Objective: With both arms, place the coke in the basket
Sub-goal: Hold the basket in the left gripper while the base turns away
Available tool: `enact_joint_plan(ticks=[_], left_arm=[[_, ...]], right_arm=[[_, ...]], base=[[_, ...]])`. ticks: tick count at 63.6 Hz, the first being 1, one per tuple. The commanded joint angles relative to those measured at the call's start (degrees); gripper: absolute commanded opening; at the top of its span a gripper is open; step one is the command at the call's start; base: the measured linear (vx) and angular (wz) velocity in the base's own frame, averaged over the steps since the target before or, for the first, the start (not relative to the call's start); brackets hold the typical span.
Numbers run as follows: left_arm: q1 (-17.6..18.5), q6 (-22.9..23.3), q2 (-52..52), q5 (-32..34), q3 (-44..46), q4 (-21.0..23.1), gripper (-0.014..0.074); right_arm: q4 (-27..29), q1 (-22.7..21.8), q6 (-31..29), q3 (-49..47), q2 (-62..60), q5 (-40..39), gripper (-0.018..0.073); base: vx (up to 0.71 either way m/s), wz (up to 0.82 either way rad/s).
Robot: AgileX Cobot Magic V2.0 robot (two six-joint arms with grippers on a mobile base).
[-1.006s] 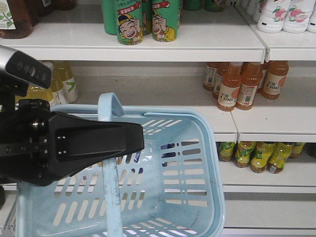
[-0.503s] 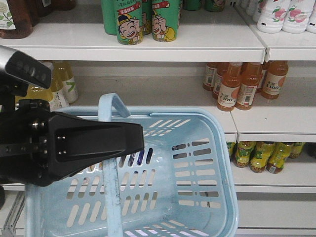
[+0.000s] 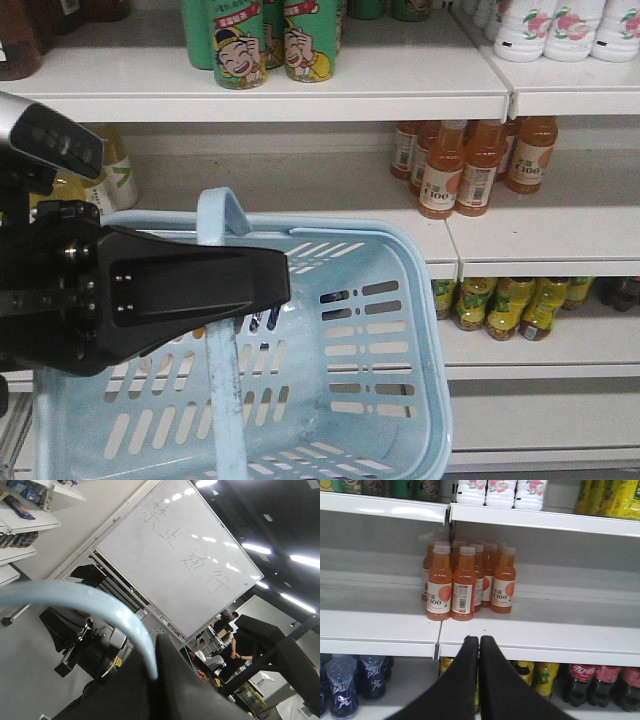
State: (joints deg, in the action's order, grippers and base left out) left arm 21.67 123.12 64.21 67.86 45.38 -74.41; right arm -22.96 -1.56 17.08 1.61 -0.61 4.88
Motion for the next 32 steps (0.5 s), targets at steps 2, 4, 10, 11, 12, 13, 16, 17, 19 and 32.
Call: enact_joint_plan(ticks=[2,4,10,11,12,13,16,17,19,32], left_arm=[[0.1,-0.3,-1.24,6.39,2.02,5.15,-0.0006],[0.1,-0.3,-1.24,6.39,2.02,5.15,-0.0006],[0.1,-0.3,-1.24,6.39,2.02,5.15,-0.0006],[0.1,-0.3,-1.24,6.39,2.02,5.15,-0.0006],[0.1,-0.3,-1.24,6.39,2.02,5.15,-0.0006],[0.1,-0.3,-1.24,6.39,2.02,5.15,-0.0006],[0.1,-0.3,-1.24,6.39,2.02,5.15,-0.0006],[0.1,-0.3,-1.24,6.39,2.02,5.15,-0.0006],[0.1,-0.3,-1.24,6.39,2.02,5.15,-0.0006],[0.1,-0.3,-1.24,6.39,2.02,5.15,-0.0006]], right_arm=[[-0.62,-0.1,-0.33,0.38,-0.73,-3.83,-0.0005],[-0.62,-0.1,-0.33,0.38,-0.73,-3.83,-0.0005],[-0.62,-0.1,-0.33,0.38,-0.73,-3.83,-0.0005],[-0.62,-0.1,-0.33,0.38,-0.73,-3.83,-0.0005],[-0.62,-0.1,-0.33,0.38,-0.73,-3.83,-0.0005],[-0.62,-0.1,-0.33,0.38,-0.73,-3.83,-0.0005],[-0.62,-0.1,-0.33,0.38,-0.73,-3.83,-0.0005],[-0.62,-0.1,-0.33,0.38,-0.73,-3.83,-0.0005],[-0.62,-0.1,-0.33,0.38,-0.73,-3.83,-0.0005],[-0.62,-0.1,-0.33,0.38,-0.73,-3.83,-0.0005]], base=[[-0.04,-0.24],[-0.04,-0.25],[-0.04,-0.31],[-0.04,-0.35],[-0.04,-0.35],[-0.04,-0.36],[-0.04,-0.38],[-0.03,-0.4],[-0.03,-0.41],[-0.03,-0.48]])
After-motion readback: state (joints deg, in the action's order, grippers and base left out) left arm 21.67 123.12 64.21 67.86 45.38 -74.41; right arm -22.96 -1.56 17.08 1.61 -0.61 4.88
